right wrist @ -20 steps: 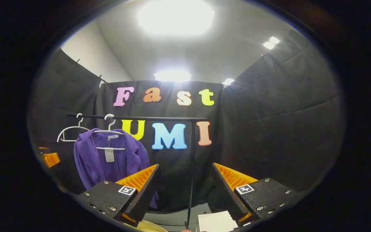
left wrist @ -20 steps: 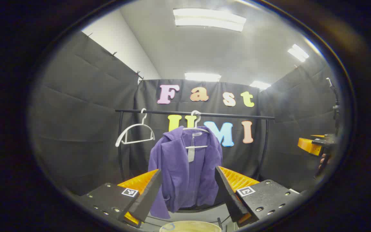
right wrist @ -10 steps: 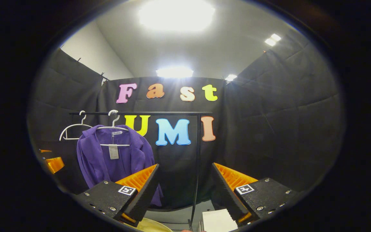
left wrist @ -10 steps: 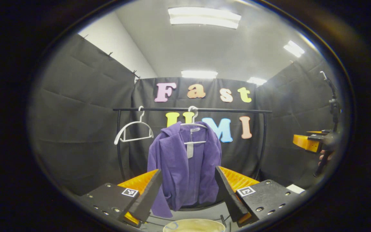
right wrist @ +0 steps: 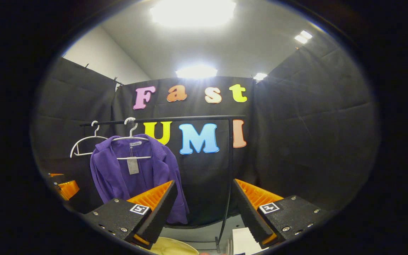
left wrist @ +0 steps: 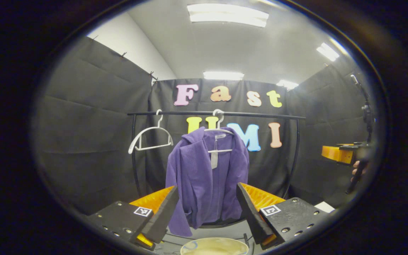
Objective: Grasp the clothes on the hanger with both hands and then place them into the laundry hamper below.
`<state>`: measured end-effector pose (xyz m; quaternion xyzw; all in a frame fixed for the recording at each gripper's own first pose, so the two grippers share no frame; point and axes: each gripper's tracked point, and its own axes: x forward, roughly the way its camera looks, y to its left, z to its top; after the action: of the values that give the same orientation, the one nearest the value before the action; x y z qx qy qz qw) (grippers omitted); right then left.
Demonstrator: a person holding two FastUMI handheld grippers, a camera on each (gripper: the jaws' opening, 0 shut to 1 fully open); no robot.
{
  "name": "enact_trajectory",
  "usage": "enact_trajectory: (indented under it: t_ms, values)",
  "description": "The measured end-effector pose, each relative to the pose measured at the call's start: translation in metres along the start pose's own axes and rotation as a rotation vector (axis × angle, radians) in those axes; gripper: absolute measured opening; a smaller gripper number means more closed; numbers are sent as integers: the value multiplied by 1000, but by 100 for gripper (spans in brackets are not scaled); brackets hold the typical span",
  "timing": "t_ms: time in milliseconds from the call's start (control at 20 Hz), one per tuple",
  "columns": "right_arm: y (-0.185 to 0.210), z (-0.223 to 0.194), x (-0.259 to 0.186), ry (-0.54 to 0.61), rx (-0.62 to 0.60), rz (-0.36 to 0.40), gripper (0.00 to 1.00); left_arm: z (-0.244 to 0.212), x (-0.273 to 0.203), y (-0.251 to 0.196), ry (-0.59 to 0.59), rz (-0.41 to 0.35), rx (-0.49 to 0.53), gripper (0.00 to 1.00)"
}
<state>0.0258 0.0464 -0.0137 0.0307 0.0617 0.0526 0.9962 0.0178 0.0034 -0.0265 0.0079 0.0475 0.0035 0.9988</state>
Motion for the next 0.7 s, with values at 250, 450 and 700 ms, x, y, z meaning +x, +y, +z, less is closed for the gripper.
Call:
enact_trajectory:
  t_ms: [250,450,700]
  values:
    - [38,3,52,18,61,100,96,14,34,-2,1,20,-10,99]
    - [68,3,110,19,92,171,96,28,74,-1,6,74,-15,99]
    - [103,-6,176,47,200,266,95,21,137,-6,55,136,0,99]
